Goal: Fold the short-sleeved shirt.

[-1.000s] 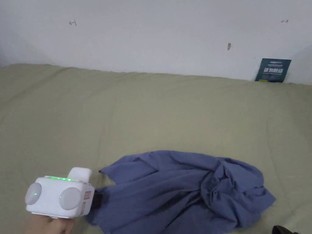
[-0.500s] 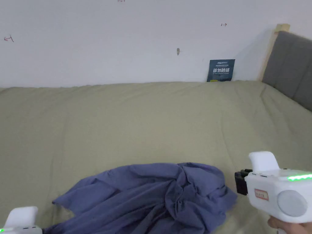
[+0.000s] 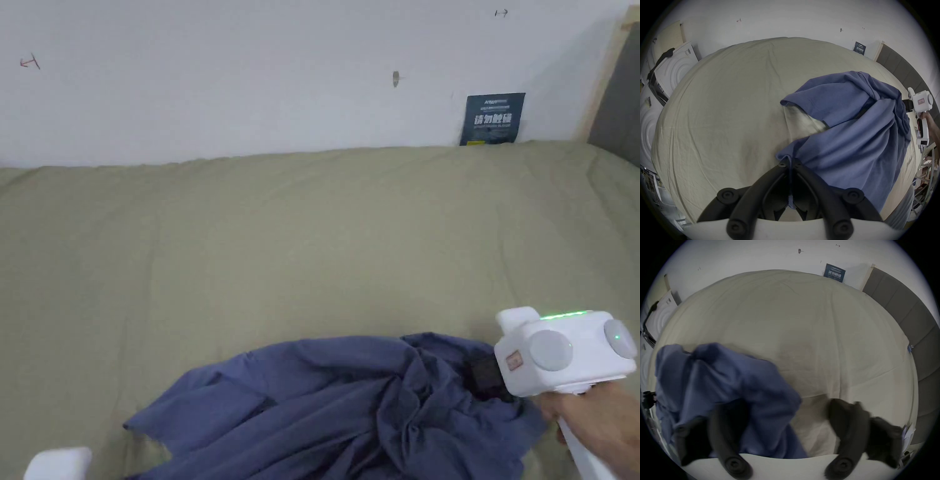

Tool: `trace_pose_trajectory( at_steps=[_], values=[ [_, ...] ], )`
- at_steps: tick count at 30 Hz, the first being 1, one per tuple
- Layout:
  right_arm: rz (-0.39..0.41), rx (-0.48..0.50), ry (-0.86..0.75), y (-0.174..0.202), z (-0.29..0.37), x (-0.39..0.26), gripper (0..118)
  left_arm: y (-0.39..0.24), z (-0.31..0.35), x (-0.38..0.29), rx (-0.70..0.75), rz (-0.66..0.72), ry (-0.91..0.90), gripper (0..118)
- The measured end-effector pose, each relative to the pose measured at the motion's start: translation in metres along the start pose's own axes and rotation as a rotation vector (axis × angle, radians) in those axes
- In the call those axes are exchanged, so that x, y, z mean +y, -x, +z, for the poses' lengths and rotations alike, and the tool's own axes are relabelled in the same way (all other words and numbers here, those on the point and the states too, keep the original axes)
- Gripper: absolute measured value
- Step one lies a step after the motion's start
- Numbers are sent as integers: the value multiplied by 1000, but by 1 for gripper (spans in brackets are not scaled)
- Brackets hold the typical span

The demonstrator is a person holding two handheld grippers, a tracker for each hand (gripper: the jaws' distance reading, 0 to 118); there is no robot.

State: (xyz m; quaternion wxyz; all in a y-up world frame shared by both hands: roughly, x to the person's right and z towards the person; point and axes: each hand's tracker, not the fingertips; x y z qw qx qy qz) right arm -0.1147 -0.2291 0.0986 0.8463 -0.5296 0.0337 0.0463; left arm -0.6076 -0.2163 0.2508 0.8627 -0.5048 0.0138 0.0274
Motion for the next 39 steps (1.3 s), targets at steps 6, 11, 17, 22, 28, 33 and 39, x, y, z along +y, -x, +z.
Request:
trace_pose_trajectory(
  at_steps=[6,11,17,22,28,33,39],
  values=[
    [38,72,-113,0,71,-2,5,6,21,5,11,17,-6,0],
    [-6,124,-251,-28,156,-6,5,23,84,23,57,44,-125,0],
    [-25,155,-439,-59,261,-12,5,43,186,58,169,36,-316,0],
    [-45,118,-555,-74,350,-20,5,61,263,85,235,65,-432,0],
    [-113,115,-655,-103,407,-17,5,72,323,102,272,85,-531,0],
    [-107,95,-688,-101,436,-10,5,61,349,118,288,75,-596,0],
    [-94,61,-699,-100,438,12,5,50,353,139,330,60,-622,0]
  ],
)
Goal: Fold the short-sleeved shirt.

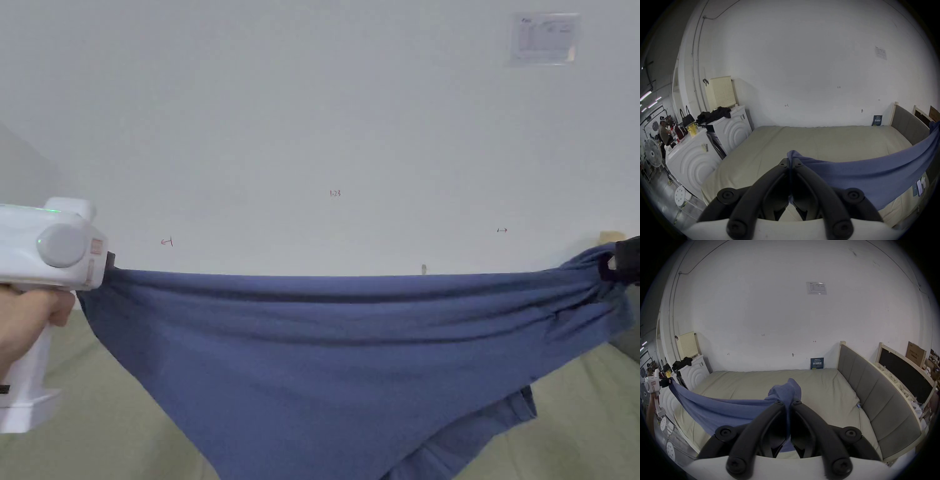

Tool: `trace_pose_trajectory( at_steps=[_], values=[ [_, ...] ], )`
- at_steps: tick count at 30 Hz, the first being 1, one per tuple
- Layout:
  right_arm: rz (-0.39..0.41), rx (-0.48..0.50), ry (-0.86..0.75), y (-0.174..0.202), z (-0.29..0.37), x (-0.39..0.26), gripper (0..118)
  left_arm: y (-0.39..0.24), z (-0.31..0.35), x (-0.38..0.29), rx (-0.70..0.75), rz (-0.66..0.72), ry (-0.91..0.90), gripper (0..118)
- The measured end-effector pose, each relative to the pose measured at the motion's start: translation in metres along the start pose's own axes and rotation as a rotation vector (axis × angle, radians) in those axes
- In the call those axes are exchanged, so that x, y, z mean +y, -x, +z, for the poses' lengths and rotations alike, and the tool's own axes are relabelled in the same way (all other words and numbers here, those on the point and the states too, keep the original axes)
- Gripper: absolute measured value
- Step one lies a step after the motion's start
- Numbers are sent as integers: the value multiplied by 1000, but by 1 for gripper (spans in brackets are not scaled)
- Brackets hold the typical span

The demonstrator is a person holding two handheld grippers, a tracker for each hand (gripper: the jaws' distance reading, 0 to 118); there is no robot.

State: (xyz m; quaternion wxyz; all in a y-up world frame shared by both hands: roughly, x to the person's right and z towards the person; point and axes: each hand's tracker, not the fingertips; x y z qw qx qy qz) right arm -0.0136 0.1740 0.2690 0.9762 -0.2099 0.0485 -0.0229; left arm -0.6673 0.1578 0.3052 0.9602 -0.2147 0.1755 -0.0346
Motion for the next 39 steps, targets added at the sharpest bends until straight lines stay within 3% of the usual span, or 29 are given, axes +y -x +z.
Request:
trace_pose_trajectory(
  at_steps=[8,17,24,32,39],
  values=[
    [11,-29,1,7,-38,23,5,-19,-37,26,35,-17,7,0],
    [2,-58,15,5,-128,56,5,-53,-115,54,79,-47,24,0],
    [46,-120,54,11,-204,67,5,-88,-183,66,116,-46,37,0],
    [33,-152,77,7,-272,44,5,-116,-240,50,120,-44,62,0],
    [9,-170,136,3,-295,-17,5,-131,-277,-12,101,-108,202,0]
  ],
)
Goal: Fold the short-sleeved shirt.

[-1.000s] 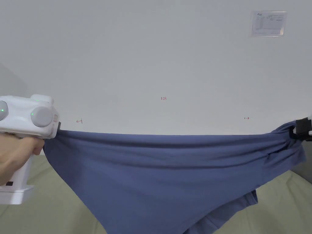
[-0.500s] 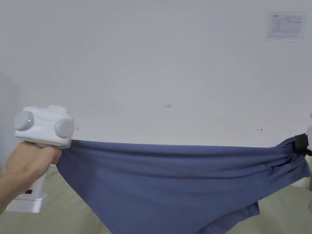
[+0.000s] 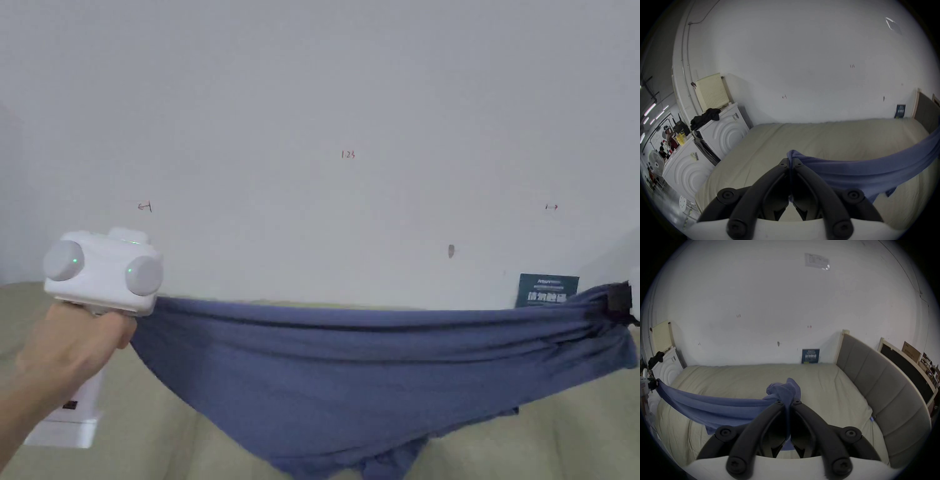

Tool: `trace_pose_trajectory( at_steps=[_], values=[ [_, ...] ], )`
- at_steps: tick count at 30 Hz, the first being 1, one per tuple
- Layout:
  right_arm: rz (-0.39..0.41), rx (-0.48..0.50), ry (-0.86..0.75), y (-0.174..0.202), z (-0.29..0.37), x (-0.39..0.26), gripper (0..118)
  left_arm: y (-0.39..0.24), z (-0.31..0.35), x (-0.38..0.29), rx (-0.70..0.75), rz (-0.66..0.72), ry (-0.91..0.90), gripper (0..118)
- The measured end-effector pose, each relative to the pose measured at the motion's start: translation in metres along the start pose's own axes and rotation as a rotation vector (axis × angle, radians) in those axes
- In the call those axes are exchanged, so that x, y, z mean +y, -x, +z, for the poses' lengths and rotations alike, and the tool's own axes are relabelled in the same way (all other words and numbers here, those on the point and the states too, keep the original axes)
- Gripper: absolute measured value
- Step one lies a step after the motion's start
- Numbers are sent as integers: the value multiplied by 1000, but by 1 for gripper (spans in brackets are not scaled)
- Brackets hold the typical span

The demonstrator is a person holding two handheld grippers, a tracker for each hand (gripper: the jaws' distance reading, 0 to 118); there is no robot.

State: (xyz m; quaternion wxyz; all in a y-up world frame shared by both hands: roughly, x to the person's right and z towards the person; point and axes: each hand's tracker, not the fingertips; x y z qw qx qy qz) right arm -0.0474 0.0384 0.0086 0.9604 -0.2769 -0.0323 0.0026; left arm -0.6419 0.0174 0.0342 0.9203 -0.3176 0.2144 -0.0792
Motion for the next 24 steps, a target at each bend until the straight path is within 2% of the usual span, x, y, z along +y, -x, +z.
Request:
trace_pose_trajectory(
  at_steps=[1,5,13,20,24],
  values=[
    [-10,-17,46,-1,-3,-13,5,-1,-4,-15,-20,0,19,0],
    [-15,35,108,-4,9,-80,5,-1,-7,-80,-62,-25,90,0],
    [-22,100,237,-29,78,-228,5,29,41,-219,-123,-59,205,0],
    [-101,134,290,-52,159,-349,5,67,101,-313,-166,-19,268,0],
    [-154,140,325,-67,185,-393,5,81,123,-349,-188,23,295,0]
  ],
)
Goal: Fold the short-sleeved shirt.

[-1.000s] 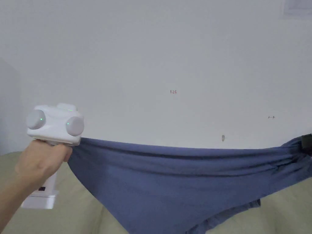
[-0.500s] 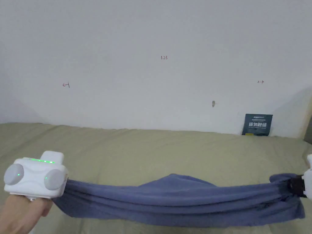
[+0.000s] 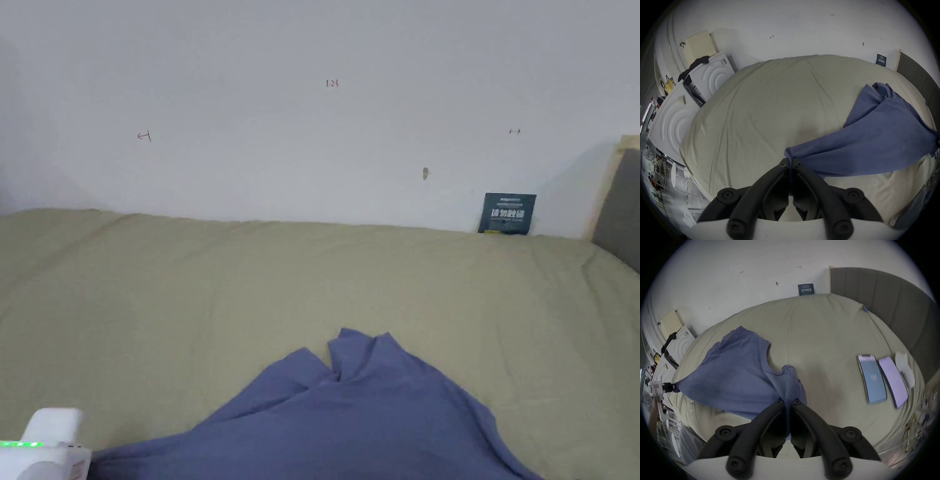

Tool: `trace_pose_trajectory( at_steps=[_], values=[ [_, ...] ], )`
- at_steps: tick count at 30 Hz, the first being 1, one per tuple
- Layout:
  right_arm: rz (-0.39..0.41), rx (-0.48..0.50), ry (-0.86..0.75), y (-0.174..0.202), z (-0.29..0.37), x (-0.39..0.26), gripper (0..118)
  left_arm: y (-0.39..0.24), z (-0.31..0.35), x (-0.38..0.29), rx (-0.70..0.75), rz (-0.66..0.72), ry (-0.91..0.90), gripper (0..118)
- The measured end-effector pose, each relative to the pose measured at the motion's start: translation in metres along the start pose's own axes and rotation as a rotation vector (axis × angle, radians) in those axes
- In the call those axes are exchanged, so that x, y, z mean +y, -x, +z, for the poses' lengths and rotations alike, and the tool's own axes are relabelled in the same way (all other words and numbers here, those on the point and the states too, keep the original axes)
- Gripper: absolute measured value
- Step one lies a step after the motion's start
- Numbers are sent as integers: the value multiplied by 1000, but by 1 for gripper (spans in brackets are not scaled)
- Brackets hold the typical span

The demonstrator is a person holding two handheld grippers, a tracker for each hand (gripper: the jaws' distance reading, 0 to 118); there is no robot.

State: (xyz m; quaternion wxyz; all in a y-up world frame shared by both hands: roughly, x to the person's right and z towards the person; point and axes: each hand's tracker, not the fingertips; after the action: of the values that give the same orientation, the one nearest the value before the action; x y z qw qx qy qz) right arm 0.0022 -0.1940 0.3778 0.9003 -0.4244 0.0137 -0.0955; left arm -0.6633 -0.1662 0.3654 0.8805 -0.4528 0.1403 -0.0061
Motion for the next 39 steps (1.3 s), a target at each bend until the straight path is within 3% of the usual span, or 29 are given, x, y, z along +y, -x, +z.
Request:
trace_pose_trajectory(
  at_steps=[9,10,11,12,13,14,16,22,24,25,26,27,28,30,34,39],
  values=[
    [-44,-4,25,-4,11,-22,8,4,-4,-29,-48,46,41,0],
    [-45,-9,25,1,14,-22,14,5,-6,-30,-57,59,41,0],
    [-42,-24,18,4,15,-24,46,6,-7,-32,-64,71,41,5],
    [-19,-66,13,7,16,-24,84,6,-6,-34,-94,92,26,27],
    [-9,-67,20,8,18,-24,113,7,-4,-35,-111,104,13,75],
    [-12,-43,28,3,14,-20,118,7,-1,-36,-109,115,-30,118],
    [-4,-30,-32,13,26,-21,118,8,11,-39,-166,101,-29,112],
    [65,-9,-122,56,63,-12,118,-6,67,-47,-178,117,-192,110],
    [87,49,-194,74,79,-14,117,-9,90,-49,-219,93,-237,103],
    [90,61,-225,85,88,-17,109,-12,103,-50,-208,86,-245,93],
    [94,71,-265,93,97,-20,76,-14,114,-54,-211,70,-291,56],
    [108,78,-306,105,106,-25,35,-17,127,-59,-209,52,-330,9],
    [125,44,-345,117,114,-31,2,-19,134,-64,-167,73,-380,0],
    [155,51,-445,131,128,-43,1,-29,147,-75,-177,25,-437,0],
    [211,-23,-569,163,148,-60,1,-34,172,-91,-178,9,-522,0],
    [231,-5,-573,177,152,-70,1,-26,175,-98,-135,-5,-549,0]
  ],
)
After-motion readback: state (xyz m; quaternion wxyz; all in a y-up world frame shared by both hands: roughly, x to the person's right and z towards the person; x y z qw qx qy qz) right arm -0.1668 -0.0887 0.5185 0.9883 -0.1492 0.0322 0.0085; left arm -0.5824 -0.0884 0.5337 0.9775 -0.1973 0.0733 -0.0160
